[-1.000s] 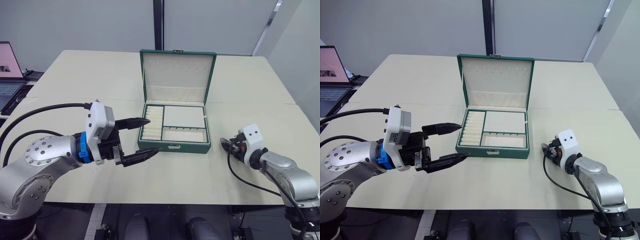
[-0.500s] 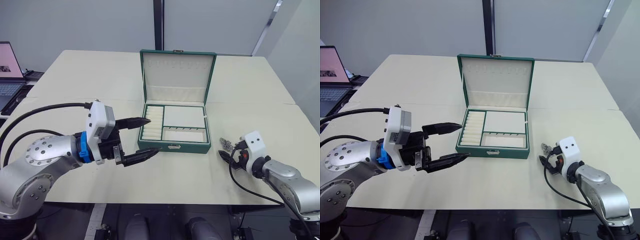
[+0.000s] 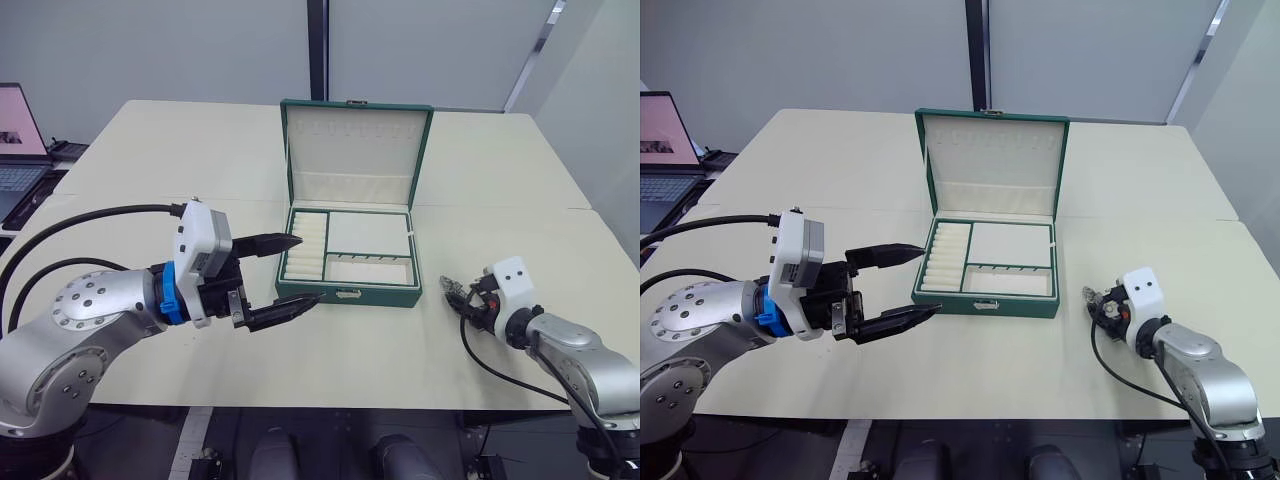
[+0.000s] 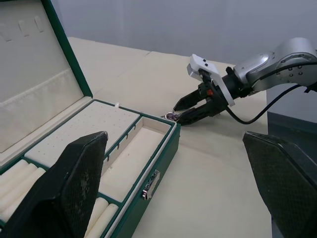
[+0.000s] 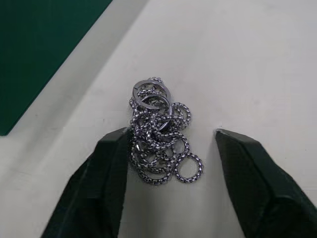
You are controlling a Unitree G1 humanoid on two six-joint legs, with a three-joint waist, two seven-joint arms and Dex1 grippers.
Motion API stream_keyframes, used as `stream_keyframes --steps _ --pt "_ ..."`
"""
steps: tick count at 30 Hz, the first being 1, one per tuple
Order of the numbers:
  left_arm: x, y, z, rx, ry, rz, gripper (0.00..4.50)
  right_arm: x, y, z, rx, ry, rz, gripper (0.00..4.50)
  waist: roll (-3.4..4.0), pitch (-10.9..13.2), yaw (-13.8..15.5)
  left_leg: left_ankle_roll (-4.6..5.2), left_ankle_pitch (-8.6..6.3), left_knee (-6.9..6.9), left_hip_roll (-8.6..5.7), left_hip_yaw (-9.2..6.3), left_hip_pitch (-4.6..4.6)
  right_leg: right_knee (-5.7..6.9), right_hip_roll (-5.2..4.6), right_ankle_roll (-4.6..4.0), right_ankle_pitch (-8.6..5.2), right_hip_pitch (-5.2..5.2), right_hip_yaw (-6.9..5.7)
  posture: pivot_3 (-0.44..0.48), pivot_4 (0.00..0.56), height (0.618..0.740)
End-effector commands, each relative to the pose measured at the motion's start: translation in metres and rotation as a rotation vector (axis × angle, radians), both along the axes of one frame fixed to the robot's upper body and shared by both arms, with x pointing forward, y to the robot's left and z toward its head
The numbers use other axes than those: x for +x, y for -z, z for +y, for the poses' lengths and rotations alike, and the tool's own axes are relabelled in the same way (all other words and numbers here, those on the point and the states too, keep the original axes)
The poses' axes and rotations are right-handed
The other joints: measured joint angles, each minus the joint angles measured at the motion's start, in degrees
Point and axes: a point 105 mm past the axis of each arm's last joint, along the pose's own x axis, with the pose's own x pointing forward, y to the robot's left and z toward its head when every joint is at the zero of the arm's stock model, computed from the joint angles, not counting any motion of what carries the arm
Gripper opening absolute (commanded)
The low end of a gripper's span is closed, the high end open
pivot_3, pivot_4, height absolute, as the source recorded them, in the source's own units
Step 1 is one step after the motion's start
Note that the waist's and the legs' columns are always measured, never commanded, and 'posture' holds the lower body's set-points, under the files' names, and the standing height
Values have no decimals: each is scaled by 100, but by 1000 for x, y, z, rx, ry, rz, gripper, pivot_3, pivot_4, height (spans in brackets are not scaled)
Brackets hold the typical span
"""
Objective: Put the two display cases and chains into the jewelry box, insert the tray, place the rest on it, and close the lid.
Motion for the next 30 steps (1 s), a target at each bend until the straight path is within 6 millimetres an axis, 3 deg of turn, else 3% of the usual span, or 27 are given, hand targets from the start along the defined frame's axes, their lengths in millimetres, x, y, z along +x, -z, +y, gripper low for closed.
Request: stream_keyframes --steps 1,9,18,30 --pt "-4 -8 -1 -4 12 -44 4500 -6 9 4 17 -20 49 1949 0 0 -1 0 0 0 0 0 0 0 0 0 0 0 0 0 150 740" --pt "-4 -9 -1 -3 10 -48 4500 2 5 9 25 -29 34 49 -1 -1 -13 0 0 0 0 0 1 0 1 0 0 0 1 0 150 740" --pt "-4 -8 0 -4 5 -46 4500 5 1 10 26 -22 8 21 -1 -1 -14 0 0 0 0 0 1 0 1 0 0 0 1 0 150 740" --pt "-3 -6 0 -7 3 -43 4500 19 -29 5 36 11 -146 21 1 1 -7 0 0 0 0 2 0 0 0 0 0 -3 2 0 150 740"
